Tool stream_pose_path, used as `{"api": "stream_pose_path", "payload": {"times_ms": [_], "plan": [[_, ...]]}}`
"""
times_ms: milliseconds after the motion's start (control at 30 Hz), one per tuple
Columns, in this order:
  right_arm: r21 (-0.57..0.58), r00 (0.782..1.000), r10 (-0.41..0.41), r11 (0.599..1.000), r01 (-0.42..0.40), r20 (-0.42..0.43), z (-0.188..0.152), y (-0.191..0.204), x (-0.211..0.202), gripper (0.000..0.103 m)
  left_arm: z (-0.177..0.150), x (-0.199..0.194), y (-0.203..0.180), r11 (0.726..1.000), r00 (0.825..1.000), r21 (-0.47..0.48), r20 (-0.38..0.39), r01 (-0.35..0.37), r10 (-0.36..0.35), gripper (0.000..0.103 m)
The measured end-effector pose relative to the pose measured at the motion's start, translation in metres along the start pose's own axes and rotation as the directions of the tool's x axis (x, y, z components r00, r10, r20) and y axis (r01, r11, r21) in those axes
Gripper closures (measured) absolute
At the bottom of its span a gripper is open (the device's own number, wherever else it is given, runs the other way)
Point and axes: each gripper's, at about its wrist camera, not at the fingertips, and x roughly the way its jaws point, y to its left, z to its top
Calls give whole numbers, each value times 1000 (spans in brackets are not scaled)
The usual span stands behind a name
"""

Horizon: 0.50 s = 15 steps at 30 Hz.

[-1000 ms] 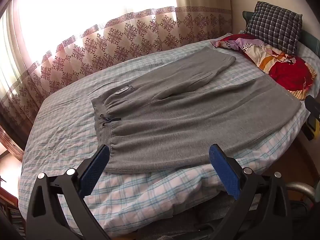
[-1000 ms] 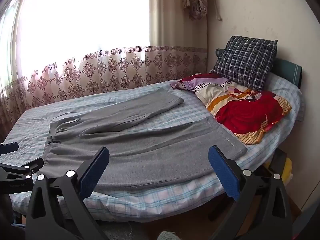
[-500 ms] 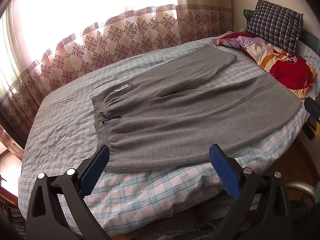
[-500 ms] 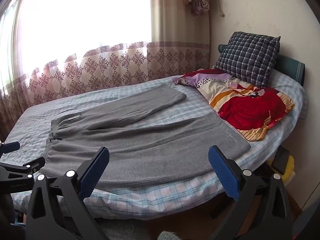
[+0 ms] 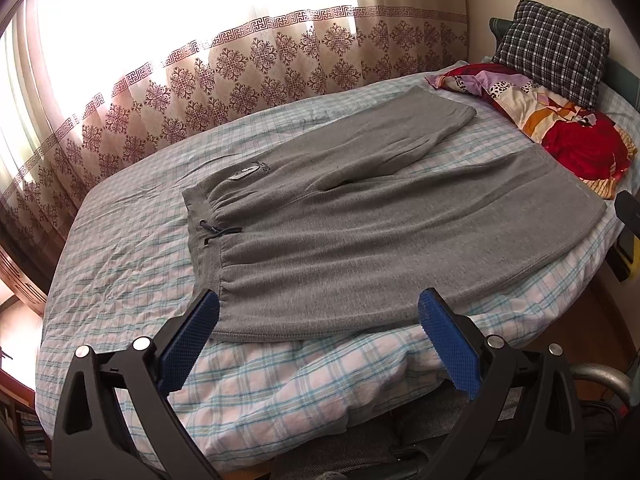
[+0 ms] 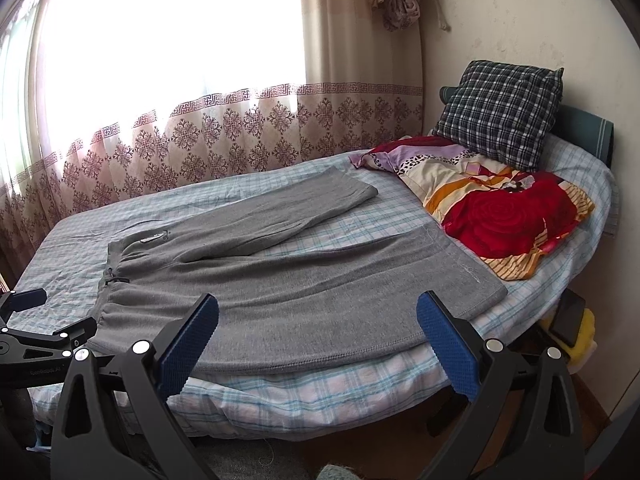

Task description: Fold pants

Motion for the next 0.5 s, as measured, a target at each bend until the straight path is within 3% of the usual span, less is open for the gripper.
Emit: {"api": "stream_pose_path", "payload": {"times_ms": [67, 233, 367, 500], "plan": [[-8, 1000, 8, 1000, -8, 4, 0, 2, 1, 5, 2, 0, 2, 1000, 1000, -4, 2, 0, 0, 3], [16, 992, 56, 998, -55, -114, -7, -1, 24, 5, 3, 4, 7, 1000, 1000, -17, -9, -4, 4, 3], [29, 986, 84, 996, -81, -142, -9, -2, 31, 5, 3, 11, 9, 1000, 1000, -25, -30, -1, 0, 3], [79, 962, 178, 983, -165, -208, -15, -2, 40, 5, 3, 16, 11, 999, 999, -32, -45, 2, -4, 3]]}}
